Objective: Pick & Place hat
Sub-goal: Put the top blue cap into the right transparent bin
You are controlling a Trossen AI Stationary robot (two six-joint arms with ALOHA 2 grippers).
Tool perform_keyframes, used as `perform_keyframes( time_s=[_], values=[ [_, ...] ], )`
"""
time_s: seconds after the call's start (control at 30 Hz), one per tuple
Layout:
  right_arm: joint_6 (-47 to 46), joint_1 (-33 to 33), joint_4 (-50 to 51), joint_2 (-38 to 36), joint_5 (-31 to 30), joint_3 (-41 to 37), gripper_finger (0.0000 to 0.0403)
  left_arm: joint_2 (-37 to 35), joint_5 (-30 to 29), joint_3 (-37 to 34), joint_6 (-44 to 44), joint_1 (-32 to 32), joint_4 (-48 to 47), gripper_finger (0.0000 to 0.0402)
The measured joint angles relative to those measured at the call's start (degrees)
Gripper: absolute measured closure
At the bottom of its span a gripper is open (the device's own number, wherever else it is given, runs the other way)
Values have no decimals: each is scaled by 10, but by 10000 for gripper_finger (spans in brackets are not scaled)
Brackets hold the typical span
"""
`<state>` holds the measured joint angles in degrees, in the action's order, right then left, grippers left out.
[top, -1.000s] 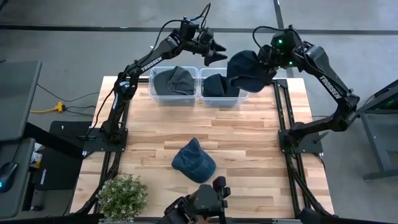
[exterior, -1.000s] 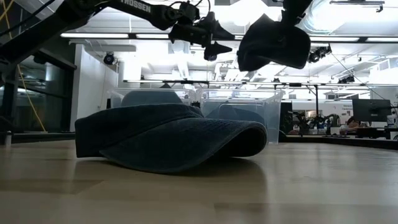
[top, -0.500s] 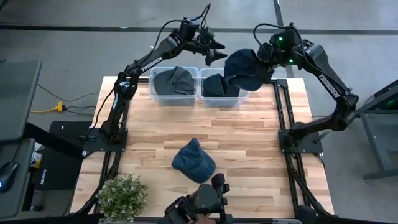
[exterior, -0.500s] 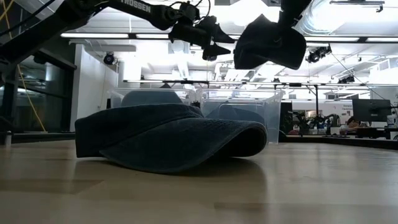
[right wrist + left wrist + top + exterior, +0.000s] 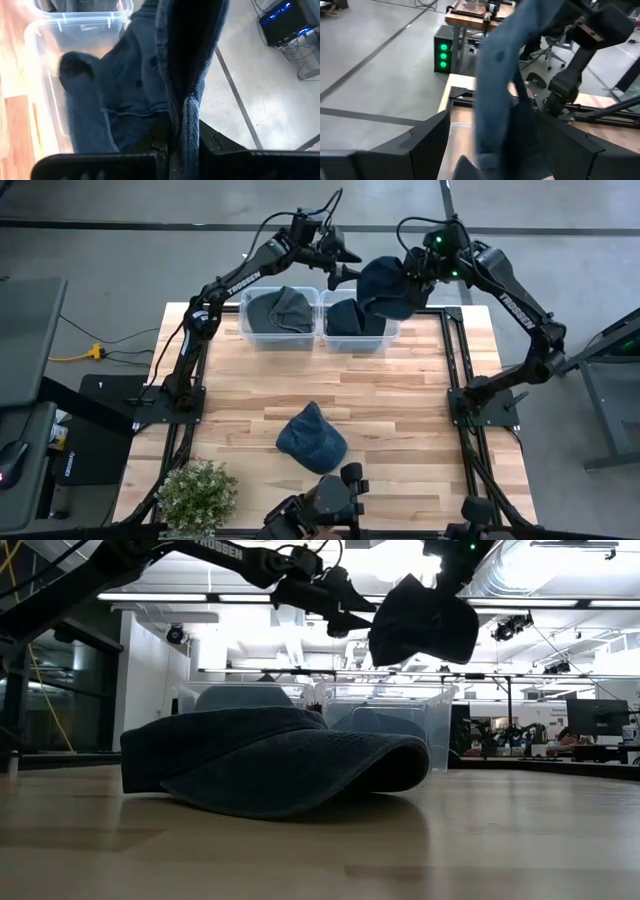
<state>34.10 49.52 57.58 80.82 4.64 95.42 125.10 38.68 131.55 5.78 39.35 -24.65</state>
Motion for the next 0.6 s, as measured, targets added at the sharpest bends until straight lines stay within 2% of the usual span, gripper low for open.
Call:
perform_keyframes(
  time_s=[0.23, 0.4, 0.6],
  values=[
    [9, 0, -21, 6, -26, 0, 375, 0, 36, 0, -17, 0, -9, 115],
    [9, 0, -35, 6, 9, 0, 375, 0, 39, 0, -20, -7, -9, 115],
    [-5, -8, -60, 6, 38, 0, 375, 0, -13, 0, -18, -25, -9, 115]
  ],
)
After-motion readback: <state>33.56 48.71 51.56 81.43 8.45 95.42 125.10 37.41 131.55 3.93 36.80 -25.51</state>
